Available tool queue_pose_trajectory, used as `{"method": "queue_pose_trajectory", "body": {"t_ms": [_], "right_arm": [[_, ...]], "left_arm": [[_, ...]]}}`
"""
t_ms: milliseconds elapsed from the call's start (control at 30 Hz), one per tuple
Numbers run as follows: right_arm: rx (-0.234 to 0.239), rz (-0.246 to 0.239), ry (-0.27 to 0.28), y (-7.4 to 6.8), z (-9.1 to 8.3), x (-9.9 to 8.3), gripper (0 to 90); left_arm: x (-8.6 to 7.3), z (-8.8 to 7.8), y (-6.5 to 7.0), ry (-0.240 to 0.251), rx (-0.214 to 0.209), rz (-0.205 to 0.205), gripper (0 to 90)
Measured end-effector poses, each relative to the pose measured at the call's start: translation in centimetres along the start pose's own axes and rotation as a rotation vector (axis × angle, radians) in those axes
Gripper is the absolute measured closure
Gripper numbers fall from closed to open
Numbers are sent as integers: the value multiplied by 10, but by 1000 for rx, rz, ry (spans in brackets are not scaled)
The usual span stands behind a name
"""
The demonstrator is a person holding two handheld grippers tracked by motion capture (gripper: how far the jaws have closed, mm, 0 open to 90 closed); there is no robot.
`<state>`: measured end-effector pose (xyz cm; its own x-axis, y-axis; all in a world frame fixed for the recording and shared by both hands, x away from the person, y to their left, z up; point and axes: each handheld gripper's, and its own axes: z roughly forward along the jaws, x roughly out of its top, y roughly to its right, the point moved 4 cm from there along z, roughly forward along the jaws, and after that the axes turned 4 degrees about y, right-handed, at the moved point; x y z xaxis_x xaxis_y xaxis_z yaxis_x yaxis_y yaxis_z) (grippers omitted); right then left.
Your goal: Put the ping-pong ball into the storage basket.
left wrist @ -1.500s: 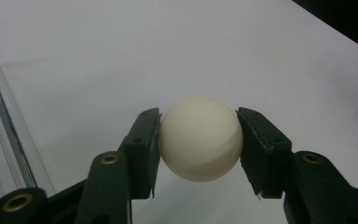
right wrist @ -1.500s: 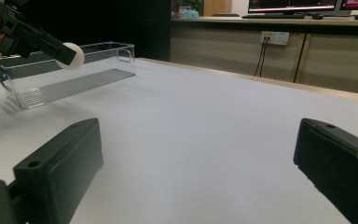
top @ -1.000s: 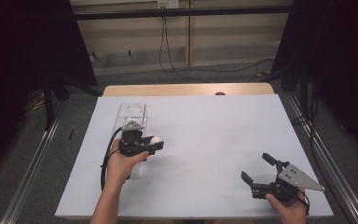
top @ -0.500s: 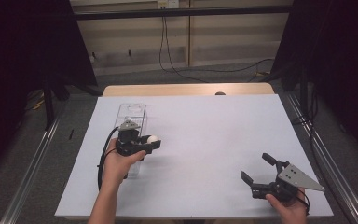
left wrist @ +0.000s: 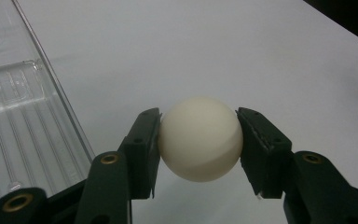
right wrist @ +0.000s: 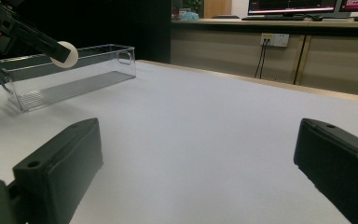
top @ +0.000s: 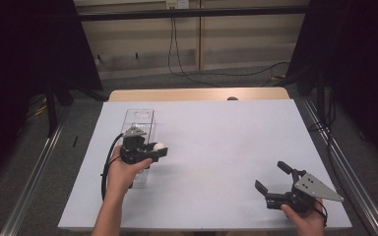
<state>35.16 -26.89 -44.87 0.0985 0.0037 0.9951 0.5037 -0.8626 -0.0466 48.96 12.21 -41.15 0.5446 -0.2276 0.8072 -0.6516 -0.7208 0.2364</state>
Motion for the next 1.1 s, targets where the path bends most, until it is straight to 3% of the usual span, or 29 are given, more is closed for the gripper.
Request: {"method": "queue_pose_trajectory", "body": {"t_ms": [133, 233, 967, 1033, 1100], "right_arm": [[3, -5, 0, 1, 0, 0, 7], [4, -4, 1, 0, 0, 0, 7], [6, -1, 2, 0, 0, 0, 7], [5, -1, 2, 0, 0, 0, 7], [4, 0, 2, 0, 0, 0, 6]], "left_arm": [[-1, -1, -2, -13, 1, 13, 512], [0, -2, -2, -1, 0, -3, 512], [0, -8, -9, 3, 13, -10, 512], [0, -9, -11, -4, 14, 5, 512], [0, -9, -10, 11, 12, -15, 512]]}}
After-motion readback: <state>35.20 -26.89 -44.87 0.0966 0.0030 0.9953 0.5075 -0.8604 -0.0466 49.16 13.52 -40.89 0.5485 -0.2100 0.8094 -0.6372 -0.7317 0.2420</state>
